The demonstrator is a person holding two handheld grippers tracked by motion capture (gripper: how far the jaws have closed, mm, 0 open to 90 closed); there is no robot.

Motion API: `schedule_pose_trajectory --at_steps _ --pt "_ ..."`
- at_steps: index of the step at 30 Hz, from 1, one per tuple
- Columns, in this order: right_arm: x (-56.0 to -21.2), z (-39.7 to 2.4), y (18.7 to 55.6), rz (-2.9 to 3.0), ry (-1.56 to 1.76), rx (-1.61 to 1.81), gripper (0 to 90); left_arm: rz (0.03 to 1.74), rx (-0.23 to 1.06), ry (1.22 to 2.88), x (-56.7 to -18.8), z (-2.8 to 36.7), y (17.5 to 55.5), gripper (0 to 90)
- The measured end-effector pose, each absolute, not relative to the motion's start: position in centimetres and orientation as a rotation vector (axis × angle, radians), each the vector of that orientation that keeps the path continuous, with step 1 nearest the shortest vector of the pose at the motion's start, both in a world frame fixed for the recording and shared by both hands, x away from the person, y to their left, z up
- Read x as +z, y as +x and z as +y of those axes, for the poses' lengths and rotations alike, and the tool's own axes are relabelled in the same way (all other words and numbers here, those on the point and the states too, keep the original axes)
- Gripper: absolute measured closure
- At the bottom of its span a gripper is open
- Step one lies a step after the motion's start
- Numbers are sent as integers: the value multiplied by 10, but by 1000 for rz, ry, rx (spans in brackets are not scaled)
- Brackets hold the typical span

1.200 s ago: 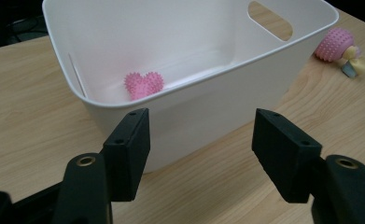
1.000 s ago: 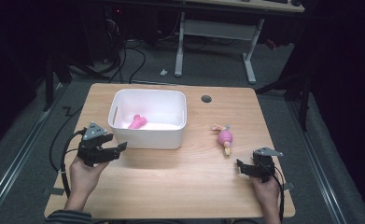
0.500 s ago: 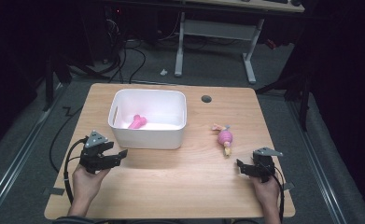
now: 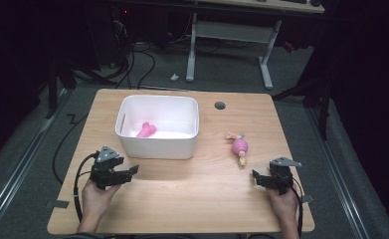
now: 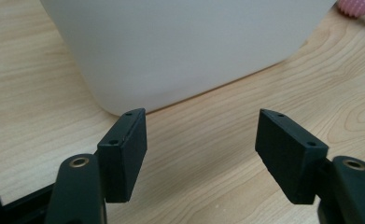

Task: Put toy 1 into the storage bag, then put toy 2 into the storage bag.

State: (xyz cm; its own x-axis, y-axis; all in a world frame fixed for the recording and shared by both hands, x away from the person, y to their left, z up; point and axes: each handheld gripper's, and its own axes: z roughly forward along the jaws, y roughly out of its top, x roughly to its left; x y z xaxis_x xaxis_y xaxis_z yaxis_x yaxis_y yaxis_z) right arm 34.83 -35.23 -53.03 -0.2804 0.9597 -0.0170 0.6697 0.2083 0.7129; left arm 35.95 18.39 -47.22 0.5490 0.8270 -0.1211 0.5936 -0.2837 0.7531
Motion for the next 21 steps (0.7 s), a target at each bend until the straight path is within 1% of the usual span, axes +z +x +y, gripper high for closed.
schedule_pose_trajectory --at_steps 3,4,9,11,21 --pt "-530 -352 348 2026 1510 835 217 1151 354 2007 -476 181 360 339" --pt "-530 -352 348 2026 1508 834 217 1139 368 2025 -478 178 359 338" --pt "-530 -352 348 2026 1508 834 217 1124 361 2048 -486 172 358 335" --pt "-530 -352 348 2024 1511 834 218 1122 382 2070 -490 169 358 332" --pt "-530 -352 348 2024 1511 834 218 1123 383 2090 -510 155 362 330"
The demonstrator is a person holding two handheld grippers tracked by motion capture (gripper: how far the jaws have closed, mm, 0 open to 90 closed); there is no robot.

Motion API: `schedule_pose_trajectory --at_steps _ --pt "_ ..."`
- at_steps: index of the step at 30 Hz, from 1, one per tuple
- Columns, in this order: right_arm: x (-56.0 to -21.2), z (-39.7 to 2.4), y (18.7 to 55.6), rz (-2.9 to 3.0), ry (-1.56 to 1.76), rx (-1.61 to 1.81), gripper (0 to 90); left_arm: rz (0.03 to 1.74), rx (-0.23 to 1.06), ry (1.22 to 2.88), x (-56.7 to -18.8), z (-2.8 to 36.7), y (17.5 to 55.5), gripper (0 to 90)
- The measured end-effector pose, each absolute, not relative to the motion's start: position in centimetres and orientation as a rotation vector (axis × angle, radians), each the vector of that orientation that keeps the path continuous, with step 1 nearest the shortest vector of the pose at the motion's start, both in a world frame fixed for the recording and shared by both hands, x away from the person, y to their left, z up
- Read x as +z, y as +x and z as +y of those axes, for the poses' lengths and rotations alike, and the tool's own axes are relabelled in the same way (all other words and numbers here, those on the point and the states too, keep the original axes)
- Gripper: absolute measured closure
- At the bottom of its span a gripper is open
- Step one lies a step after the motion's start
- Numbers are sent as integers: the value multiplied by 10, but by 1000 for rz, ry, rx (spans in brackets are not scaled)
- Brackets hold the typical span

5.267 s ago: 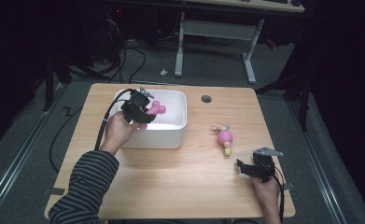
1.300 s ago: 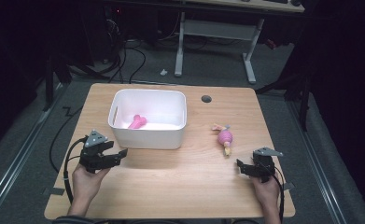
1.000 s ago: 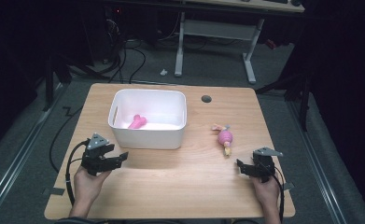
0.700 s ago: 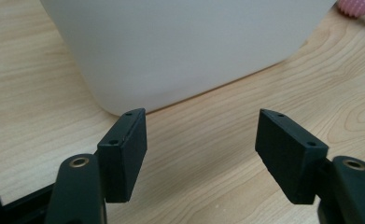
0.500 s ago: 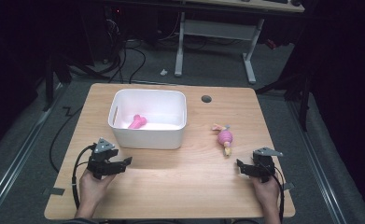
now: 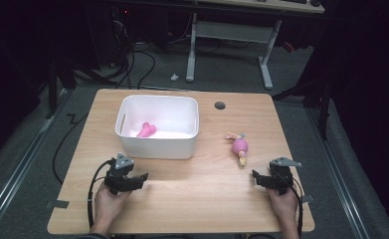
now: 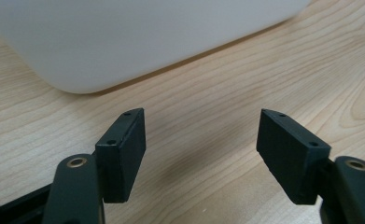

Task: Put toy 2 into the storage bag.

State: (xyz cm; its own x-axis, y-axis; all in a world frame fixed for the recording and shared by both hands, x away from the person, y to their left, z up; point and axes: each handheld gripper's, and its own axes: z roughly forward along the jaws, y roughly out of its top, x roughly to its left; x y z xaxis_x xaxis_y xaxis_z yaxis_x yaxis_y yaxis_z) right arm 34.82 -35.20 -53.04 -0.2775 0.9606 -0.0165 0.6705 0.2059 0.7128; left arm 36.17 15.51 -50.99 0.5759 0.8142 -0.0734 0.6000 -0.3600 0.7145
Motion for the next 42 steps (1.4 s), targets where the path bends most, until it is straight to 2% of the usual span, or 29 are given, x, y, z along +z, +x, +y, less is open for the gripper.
schedule_pose_trajectory --at_steps 19,24,27,29,36,39,42 --pt "-530 -352 348 2024 1510 834 220 1080 439 2159 -529 133 381 330" --pt "-530 -352 348 2024 1511 834 220 1080 443 2131 -531 134 382 316" --pt "-530 -352 349 2026 1510 837 219 1077 466 2087 -536 135 380 288" --pt "-530 -351 349 2039 1489 845 255 1081 468 2085 -536 135 380 286" --pt "-530 -352 349 2047 1482 848 249 1091 471 2084 -536 135 380 275" --pt "-528 -352 349 2094 1466 836 240 1114 472 2087 -536 135 381 205" --pt "-526 -351 350 2114 1472 821 273 1113 471 2089 -536 135 381 201"
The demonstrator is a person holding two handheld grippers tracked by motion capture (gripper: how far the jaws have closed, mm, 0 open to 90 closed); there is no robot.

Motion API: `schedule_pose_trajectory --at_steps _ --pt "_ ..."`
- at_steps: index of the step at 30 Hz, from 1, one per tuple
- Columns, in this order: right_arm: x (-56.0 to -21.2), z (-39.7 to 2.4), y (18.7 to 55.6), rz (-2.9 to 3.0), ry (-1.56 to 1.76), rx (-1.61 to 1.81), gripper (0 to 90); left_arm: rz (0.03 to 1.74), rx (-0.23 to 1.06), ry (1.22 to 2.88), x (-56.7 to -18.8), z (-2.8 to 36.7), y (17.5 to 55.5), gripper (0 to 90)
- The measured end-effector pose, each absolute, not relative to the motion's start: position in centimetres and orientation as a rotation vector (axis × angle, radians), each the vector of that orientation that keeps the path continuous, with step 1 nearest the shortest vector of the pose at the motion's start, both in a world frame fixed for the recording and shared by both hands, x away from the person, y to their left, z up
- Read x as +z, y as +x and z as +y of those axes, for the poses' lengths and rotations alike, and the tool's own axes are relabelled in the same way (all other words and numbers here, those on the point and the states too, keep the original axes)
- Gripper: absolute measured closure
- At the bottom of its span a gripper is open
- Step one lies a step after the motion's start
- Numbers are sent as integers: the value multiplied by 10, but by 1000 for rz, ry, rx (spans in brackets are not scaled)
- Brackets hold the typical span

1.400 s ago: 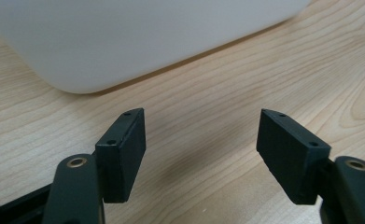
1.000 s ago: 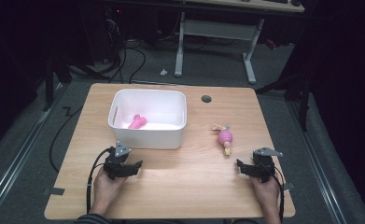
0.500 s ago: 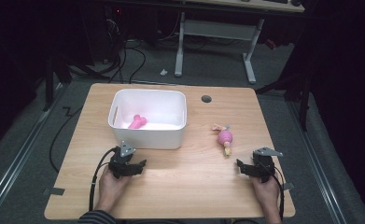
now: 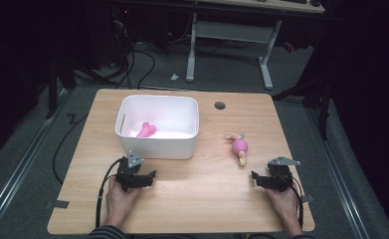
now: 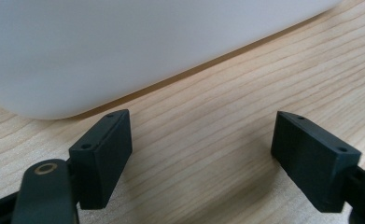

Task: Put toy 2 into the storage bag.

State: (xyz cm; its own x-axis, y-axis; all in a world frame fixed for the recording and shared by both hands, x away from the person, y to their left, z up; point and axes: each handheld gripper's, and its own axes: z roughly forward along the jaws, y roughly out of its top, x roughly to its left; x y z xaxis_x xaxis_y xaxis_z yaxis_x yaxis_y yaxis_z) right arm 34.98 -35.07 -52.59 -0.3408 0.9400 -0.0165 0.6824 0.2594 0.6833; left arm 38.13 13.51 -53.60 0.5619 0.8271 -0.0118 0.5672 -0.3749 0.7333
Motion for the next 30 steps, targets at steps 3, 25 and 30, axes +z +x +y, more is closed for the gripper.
schedule_pose_trajectory --at_steps 3,25,30 --pt "-523 -354 348 2115 1525 861 323 1111 470 2090 -536 135 381 197" --pt "-468 -317 384 2124 1468 883 332 1108 462 2098 -536 134 381 150" --pt "-468 -308 398 2121 1472 832 275 1107 463 2099 -536 134 381 151"
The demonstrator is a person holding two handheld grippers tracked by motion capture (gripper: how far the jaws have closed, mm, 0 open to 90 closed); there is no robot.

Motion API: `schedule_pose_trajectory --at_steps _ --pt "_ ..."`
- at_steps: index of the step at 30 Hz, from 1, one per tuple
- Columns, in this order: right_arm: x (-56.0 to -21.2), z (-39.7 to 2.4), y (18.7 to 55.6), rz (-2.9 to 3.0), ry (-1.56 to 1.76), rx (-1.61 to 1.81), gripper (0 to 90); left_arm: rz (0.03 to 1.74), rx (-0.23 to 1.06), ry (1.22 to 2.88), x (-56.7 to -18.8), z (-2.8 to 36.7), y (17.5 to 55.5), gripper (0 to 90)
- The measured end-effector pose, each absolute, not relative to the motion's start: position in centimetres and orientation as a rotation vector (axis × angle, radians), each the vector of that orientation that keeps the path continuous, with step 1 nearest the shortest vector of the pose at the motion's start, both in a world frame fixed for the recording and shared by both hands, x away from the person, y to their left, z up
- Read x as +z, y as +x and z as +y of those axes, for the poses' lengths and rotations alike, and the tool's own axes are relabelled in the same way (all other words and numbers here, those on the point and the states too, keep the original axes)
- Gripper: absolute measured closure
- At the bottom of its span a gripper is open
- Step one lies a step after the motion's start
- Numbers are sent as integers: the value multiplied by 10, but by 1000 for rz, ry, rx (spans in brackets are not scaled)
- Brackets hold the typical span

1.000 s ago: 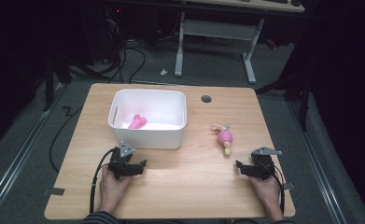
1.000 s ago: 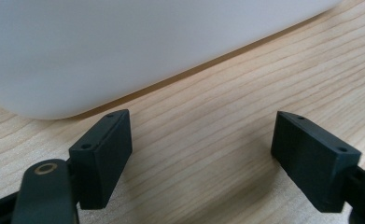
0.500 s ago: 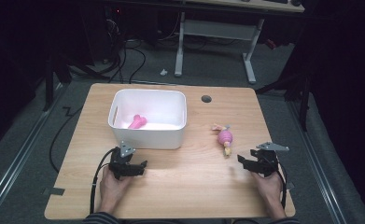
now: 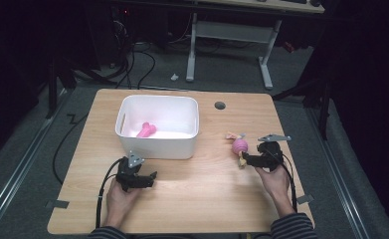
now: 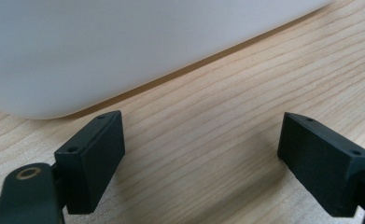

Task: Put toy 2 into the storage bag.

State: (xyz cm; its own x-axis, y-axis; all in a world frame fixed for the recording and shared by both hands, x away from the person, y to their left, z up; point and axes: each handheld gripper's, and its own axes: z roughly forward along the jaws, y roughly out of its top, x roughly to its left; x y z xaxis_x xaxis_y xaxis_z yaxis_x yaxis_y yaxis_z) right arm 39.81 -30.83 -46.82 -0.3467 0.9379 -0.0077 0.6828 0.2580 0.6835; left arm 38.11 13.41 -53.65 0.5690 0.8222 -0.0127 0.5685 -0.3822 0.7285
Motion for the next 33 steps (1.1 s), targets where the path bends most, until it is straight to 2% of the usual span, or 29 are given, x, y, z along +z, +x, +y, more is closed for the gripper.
schedule_pose_trajectory --at_steps 10,18,24,25,33 --pt "-479 -290 434 2134 1508 753 222 1107 465 2099 -536 134 381 152" --pt "-489 -288 447 2134 1567 719 226 1108 469 2099 -536 134 381 154" --pt "-497 -289 452 2177 1621 745 274 1109 469 2098 -536 134 381 154" --pt "-498 -289 452 2190 1623 770 323 1108 469 2098 -536 134 381 155" --pt "-496 -292 449 2191 1595 796 332 1108 469 2098 -536 134 381 155"
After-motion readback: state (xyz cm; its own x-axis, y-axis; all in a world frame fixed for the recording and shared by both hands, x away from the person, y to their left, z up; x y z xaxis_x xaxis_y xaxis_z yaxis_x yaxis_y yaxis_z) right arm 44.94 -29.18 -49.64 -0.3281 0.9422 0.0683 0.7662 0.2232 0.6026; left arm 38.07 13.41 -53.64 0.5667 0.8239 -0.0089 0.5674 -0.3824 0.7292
